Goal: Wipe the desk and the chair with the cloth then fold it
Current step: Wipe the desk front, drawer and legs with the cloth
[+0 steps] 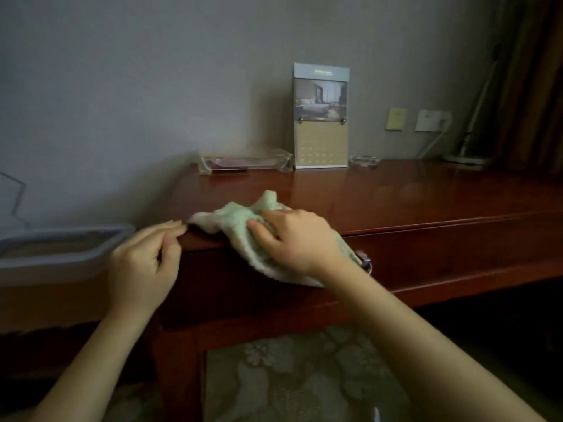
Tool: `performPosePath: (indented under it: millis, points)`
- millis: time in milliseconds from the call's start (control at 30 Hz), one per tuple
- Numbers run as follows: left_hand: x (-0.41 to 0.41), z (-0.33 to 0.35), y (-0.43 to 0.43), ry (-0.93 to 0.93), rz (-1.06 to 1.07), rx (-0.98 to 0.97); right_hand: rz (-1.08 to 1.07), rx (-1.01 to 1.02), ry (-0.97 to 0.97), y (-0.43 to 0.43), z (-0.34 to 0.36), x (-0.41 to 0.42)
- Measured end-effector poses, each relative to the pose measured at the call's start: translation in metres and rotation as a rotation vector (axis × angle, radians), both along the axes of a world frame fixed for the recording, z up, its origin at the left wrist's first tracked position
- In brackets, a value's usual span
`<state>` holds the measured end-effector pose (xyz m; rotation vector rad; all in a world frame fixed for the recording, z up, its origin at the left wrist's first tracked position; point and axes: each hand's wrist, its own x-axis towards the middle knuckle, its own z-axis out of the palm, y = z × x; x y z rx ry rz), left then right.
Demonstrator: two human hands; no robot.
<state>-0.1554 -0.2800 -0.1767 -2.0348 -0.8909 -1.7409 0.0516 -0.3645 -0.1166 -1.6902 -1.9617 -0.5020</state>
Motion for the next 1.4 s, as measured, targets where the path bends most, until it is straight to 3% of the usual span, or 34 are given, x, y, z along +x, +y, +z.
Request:
performPosePath:
  millis: [167,300,467,633,800,1067,1400]
  points:
    - [0.003,-0.004,0.006,-0.062,-0.074,-0.01,-0.493,-0.156,0.231,-0.013,0.014,0.07]
    - [0.001,-0.004,0.004,-0.107,-0.149,-0.012,-0.57,-0.306,0.308,-0.006,0.027,0.06]
    - [0.002,-0.009,0.01,-0.177,-0.229,0.027,-0.378,-0.36,0.156,0.019,0.03,-0.021]
    - [0.003,-0.011,0.011,-0.181,-0.129,0.091,-0.074,-0.472,-0.016,0.058,0.036,-0.086]
    - [0.002,-0.012,0.009,-0.191,0.026,0.124,0.214,-0.607,0.093,0.1,0.04,-0.084]
    - [0.0,-0.009,0.01,-0.148,0.127,0.15,0.19,-0.641,-0.08,0.196,0.049,-0.08]
    - [0.004,-0.002,-0.001,-0.205,0.053,0.058,0.566,-0.603,-0.101,0.092,0.037,-0.059]
